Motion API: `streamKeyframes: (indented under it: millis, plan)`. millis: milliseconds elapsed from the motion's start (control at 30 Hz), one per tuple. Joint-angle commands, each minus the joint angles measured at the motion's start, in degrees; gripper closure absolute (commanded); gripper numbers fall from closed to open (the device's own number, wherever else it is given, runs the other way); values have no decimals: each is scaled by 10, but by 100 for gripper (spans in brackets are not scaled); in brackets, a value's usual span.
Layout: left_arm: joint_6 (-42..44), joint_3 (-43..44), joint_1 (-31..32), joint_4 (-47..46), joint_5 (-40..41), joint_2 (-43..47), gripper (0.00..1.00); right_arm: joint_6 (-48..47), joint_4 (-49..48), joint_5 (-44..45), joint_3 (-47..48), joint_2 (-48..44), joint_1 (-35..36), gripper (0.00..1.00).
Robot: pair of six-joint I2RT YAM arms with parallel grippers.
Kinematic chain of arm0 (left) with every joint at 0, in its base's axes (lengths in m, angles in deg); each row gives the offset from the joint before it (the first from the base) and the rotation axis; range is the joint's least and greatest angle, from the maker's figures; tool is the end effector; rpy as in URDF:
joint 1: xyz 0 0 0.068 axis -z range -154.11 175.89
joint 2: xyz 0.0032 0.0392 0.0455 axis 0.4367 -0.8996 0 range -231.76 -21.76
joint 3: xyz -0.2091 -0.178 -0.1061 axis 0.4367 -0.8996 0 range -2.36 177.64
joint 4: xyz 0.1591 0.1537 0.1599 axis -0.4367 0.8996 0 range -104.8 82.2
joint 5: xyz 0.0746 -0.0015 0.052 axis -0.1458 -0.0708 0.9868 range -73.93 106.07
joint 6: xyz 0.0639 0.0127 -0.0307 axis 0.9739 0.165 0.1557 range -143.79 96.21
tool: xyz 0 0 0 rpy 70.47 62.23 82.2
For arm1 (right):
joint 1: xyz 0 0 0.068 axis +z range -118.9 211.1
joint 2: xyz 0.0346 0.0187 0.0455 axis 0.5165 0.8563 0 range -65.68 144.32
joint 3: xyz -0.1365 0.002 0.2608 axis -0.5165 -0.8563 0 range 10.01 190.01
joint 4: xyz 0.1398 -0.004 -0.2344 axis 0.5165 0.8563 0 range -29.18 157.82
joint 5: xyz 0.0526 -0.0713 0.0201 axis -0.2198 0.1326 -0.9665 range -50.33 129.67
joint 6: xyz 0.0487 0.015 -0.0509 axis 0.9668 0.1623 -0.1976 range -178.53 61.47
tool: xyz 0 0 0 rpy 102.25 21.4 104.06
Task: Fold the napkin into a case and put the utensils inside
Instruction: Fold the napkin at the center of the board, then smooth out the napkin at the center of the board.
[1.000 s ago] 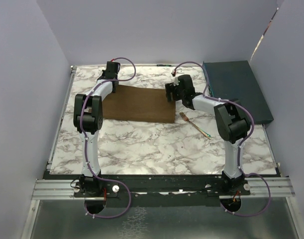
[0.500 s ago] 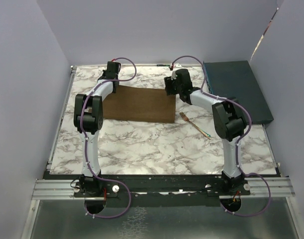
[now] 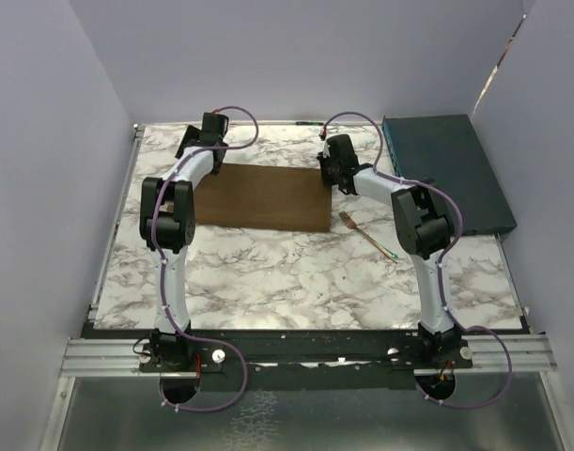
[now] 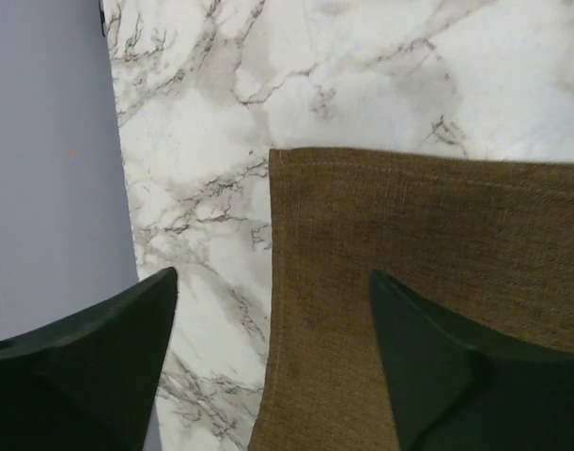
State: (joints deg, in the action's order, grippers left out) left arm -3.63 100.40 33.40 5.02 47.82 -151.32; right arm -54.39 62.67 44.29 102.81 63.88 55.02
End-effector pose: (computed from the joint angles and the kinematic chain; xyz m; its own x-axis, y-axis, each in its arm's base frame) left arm 0.5440 -0.0402 0.1812 -0.7616 0.3960 -0.5130 0.0161 0.8030 0.5958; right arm 0.5033 0.2179 0.1451 -0.5940 -0.1848 -0.7830 -0.3046 0.9525 0.0062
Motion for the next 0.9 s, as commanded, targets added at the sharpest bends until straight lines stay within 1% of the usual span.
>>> streamKeyframes:
  millis: [0,33,133,233,300,333,400,467,567,600,633,767,867]
  plan:
    - [-31,83,-4,85,-70,-9,5,10,31,12,16,5,-3,78]
    - [-38,107,-7,110,-84,-11,2,13,26,8,9,-5,-4,75]
    - [-50,166,-15,178,-128,-12,1,31,18,-8,-4,-44,-2,67]
    - [-35,171,-15,231,-180,8,1,45,22,-9,-25,-88,12,67]
    - [-20,134,-15,252,-218,37,1,53,27,-24,-44,-118,29,70]
    - [-15,103,-15,258,-237,52,1,59,30,-47,-54,-131,38,74]
    - [-5,31,-14,261,-274,86,1,76,46,-132,-67,-145,49,82]
    - [1,-40,-13,256,-294,111,4,108,56,-242,-79,-146,52,89]
    - [6,-123,-14,239,-298,131,9,148,54,-386,-102,-134,57,96]
    - [8,-144,-14,232,-299,137,10,161,56,-420,-104,-125,59,99]
    - [6,-160,-14,223,-299,143,11,170,53,-446,-107,-117,62,99]
    - [-1,-185,-13,193,-278,148,13,187,57,-488,-108,-87,64,99]
    - [-2,-189,-13,177,-265,147,14,191,74,-484,-104,-66,64,99]
